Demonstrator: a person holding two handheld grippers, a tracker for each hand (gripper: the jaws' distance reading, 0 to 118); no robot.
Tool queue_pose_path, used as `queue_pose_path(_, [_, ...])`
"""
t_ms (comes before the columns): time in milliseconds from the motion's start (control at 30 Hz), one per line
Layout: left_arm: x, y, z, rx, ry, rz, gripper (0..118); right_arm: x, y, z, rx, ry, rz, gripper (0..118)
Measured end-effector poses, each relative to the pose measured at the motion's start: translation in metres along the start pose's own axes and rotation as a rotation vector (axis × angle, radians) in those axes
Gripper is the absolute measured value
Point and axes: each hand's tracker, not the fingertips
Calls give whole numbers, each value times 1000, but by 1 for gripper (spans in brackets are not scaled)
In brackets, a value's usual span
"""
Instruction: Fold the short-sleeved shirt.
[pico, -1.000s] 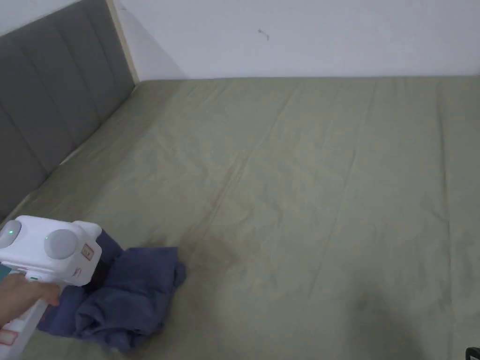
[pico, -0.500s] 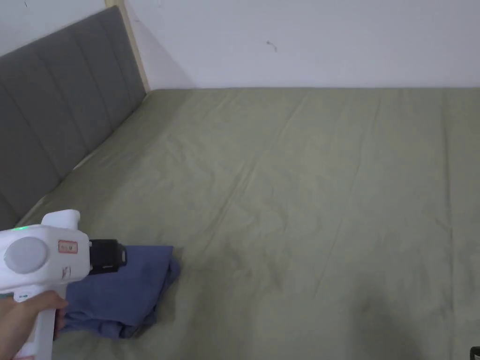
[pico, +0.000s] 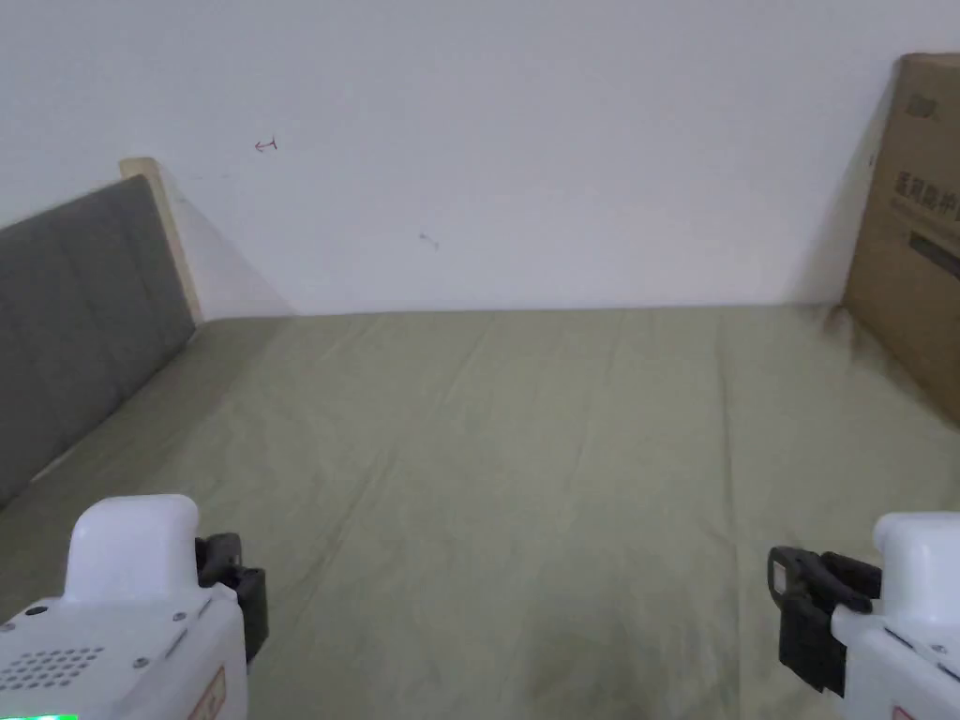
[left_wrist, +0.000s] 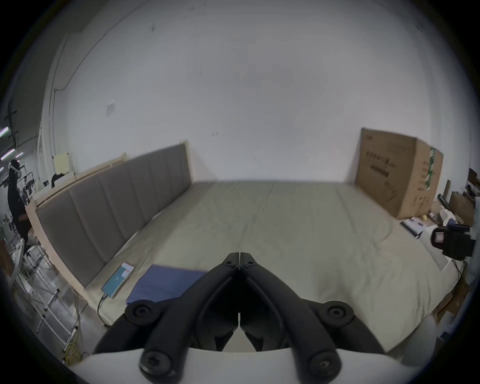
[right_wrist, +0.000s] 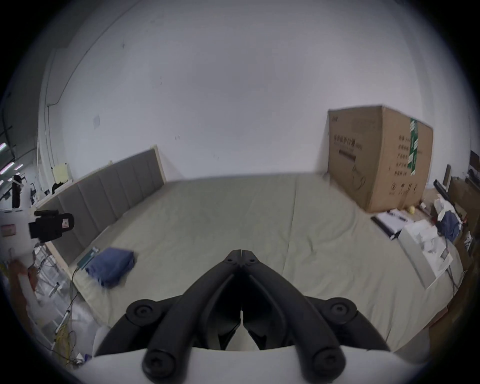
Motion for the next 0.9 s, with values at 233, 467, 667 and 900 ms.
queue_pose_path(233, [52,30,39,153,-3,-23,0,1,40,44,146,-78,15,0])
queue_pose_path(467, [72,38,70,162,-64,38,25,6,43,80,192,-162,37,0])
queue_pose_path(667, [78,25,82,126,-35,35,118,16,35,89,172,-193,51,73])
queue_pose_path(900, [75,21,92,148,-52,57,118,19,37,96,190,-201,39,111])
